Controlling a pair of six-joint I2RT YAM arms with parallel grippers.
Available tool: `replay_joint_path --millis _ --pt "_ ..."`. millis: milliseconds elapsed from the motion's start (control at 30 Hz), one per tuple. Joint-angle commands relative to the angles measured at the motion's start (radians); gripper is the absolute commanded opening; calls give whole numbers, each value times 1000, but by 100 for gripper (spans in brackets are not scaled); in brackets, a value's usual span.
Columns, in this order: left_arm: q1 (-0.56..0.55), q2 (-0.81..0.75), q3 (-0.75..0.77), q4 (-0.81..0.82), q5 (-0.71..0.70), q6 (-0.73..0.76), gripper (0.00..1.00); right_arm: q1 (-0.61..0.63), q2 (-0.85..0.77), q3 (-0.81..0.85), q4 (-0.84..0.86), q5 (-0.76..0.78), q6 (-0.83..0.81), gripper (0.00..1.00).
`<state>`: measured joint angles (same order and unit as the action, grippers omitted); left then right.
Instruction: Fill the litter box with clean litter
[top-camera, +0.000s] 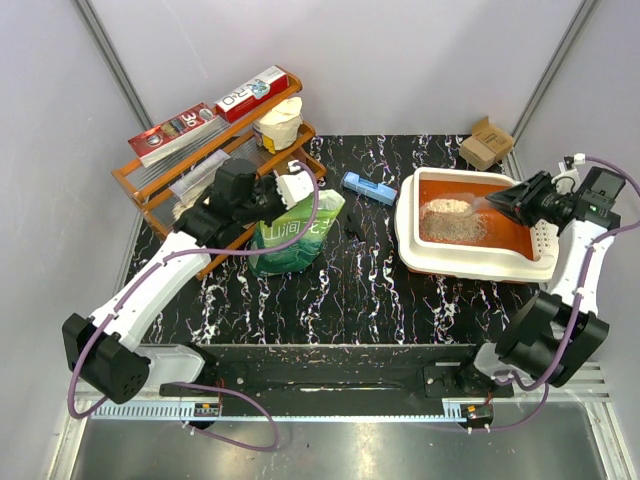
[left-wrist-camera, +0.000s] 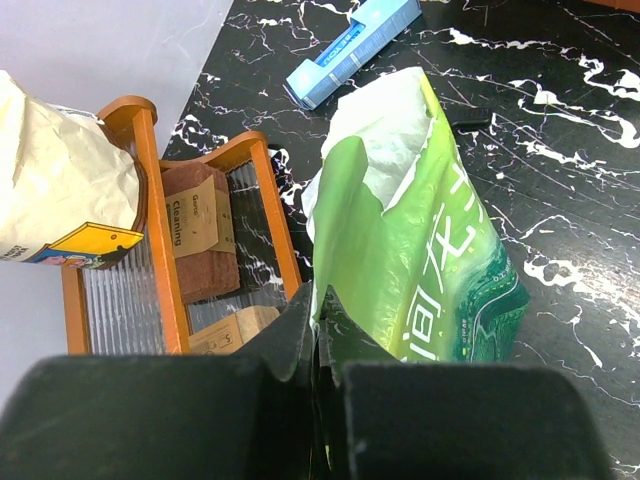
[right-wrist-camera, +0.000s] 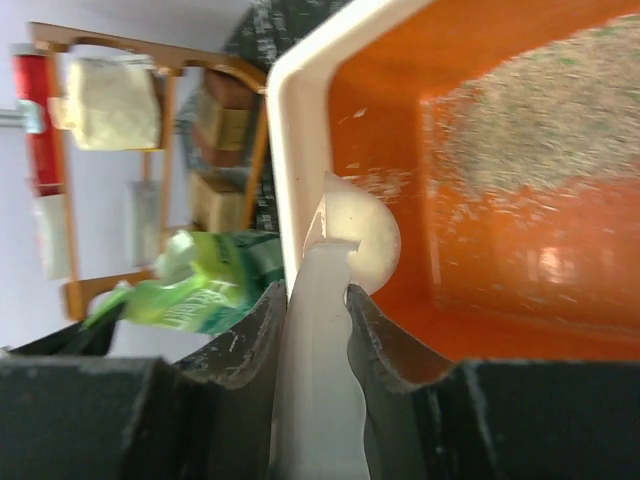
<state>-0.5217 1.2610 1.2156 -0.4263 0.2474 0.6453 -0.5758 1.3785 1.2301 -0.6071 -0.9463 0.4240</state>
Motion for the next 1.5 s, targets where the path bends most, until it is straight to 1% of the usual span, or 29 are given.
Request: replay_joint_path --millis 0,167,200,267,300,333,433,467,567,600,633,700,733,800,867,900,933,967,1000,1033,1067,1100,1167,1200,1267,1300,1467 --pt "-12 -43 -27 170 73 -35 0 1 -79 83 -264 199 -298 0" --pt "-14 -54 -53 190 79 -49 0 1 -87 147 -371 339 -410 0" --pt "-14 -55 -56 189 79 -47 0 1 -78 166 -390 359 -469 0" --pt "-14 -58 -62 192 75 -44 0 2 -58 239 -447 435 -534 0" --pt "-14 -60 -65 193 73 -42 0 2 -49 291 -480 467 -600 0" --pt "-14 -61 -70 196 70 -41 0 2 -39 316 -491 547 -632 0" --pt "-14 -61 -74 201 66 -39 0 2 -3 388 -470 685 -717 0" --pt "-14 -61 -74 201 67 -41 0 4 8 400 -456 699 -731 0" --pt "-12 -58 -65 198 72 -41 0 59 25 440 -399 768 -758 0" --pt "-14 -57 -62 193 69 -42 0 126 30 453 -379 793 -780 0" --pt "-14 -57 -53 186 66 -42 0 158 30 457 -370 826 -791 0" --pt "-14 -57 -44 170 56 -39 0 229 21 476 -347 836 -798 0" --pt "-12 -58 -36 153 53 -39 0 293 16 486 -341 837 -792 0" --pt "-14 -67 -31 135 38 -26 0 327 17 544 -341 769 -757 0" --pt "-14 -80 -28 118 23 -22 0 350 36 591 -342 622 -711 2" --pt "-12 -87 -25 104 6 -26 0 353 43 635 -350 489 -665 4" --pt "-12 -91 -21 95 -2 -30 0 361 57 667 -365 403 -653 5" --pt "-11 -94 -16 84 -10 -42 0 369 85 701 -388 291 -651 1" --pt "-8 -101 -7 72 -11 -45 0 382 100 744 -404 124 -631 0" --pt "-8 -104 -5 54 -13 -47 0 405 111 752 -390 92 -598 0" --pt "-9 -110 -5 49 -13 -44 0 465 132 756 -376 66 -556 0" --pt "-9 -118 -7 46 -20 -42 0 497 145 756 -355 26 -553 0" --pt "-8 -123 -8 44 -28 -42 0 569 181 763 -359 14 -579 0" --pt "-8 -127 -7 44 -34 -42 0 650 195 778 -371 11 -611 0" --pt "-6 -132 -7 37 -37 -39 0 711 250 807 -390 -2 -661 0" --pt "-6 -138 -7 34 -40 -38 0 767 269 844 -411 -5 -675 0" --pt "0 -153 -10 29 -50 -27 0 884 402 950 -464 18 -749 0"
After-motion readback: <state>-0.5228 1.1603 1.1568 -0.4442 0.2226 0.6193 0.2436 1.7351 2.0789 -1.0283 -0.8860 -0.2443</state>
